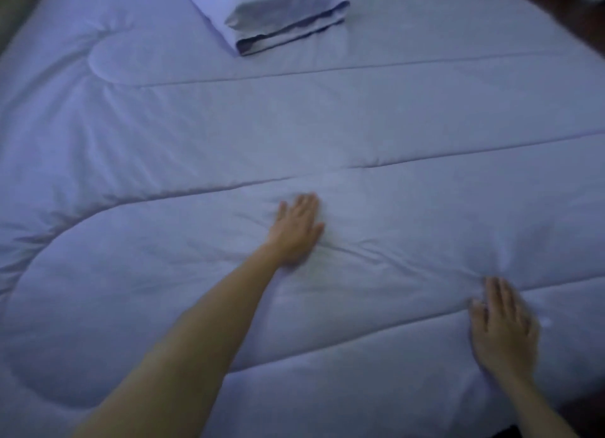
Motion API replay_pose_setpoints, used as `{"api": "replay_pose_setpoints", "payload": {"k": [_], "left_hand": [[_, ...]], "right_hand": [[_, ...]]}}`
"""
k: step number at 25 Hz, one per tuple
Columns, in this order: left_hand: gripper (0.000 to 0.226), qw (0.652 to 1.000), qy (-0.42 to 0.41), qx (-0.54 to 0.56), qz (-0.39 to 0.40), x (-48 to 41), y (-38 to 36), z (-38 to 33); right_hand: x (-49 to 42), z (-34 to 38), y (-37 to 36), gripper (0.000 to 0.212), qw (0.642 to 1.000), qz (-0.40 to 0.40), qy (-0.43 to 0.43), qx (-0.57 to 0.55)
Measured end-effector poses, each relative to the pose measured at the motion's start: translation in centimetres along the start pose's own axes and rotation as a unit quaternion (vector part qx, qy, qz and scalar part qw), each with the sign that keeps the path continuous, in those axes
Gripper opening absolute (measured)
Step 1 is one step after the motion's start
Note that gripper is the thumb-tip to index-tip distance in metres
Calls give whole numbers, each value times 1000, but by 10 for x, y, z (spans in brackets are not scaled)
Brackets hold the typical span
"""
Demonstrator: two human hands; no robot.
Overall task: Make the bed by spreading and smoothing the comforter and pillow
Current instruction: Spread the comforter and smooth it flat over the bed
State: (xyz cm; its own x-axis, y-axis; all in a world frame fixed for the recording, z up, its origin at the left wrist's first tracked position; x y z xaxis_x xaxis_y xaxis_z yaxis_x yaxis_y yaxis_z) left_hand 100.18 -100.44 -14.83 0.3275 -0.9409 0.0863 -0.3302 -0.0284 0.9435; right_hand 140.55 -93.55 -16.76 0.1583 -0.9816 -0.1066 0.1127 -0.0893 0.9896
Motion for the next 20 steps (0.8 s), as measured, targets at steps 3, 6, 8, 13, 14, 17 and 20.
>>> {"api": "replay_pose_setpoints", "payload": {"k": [3,6,8,13,14,17,20], "left_hand": [[65,996,55,-61,-30,-25,12,81],[68,982,146,-92,-70,-5,39,180],[71,966,221,-103,-83,25,54,236],[77,923,356,-110,-89,115,78,327],[79,914,377,-114,-94,129,82,336],[88,863,480,-105,-118,160,87,350],[81,838,522,-67,-144,162,86,328]], "right_hand": [[-32,-70,8,64,980,-4,-199,-18],[-77,-21,20,63,947,-69,-295,-106],[-105,91,20,66,969,-83,-143,-185],[-26,390,-11,64,929,95,266,-238],[11,424,-16,62,909,136,340,-199],[67,432,-19,57,902,84,400,-139],[51,348,-19,58,950,19,299,-86]]}}
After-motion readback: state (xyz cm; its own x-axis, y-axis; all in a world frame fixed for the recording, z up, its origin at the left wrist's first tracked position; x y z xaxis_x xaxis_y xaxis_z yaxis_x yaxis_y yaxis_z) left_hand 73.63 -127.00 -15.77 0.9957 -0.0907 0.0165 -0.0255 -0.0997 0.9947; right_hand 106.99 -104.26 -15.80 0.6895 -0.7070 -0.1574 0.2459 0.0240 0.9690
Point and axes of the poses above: each hand's wrist, its own x-axis away from the middle knuckle, its own y-axis out of the back of the hand, z = x × y, the point moved 9 cm from there along -x, towards the middle knuckle, and after that the axes turned 9 degrees about -z, right-handed, at the moved point
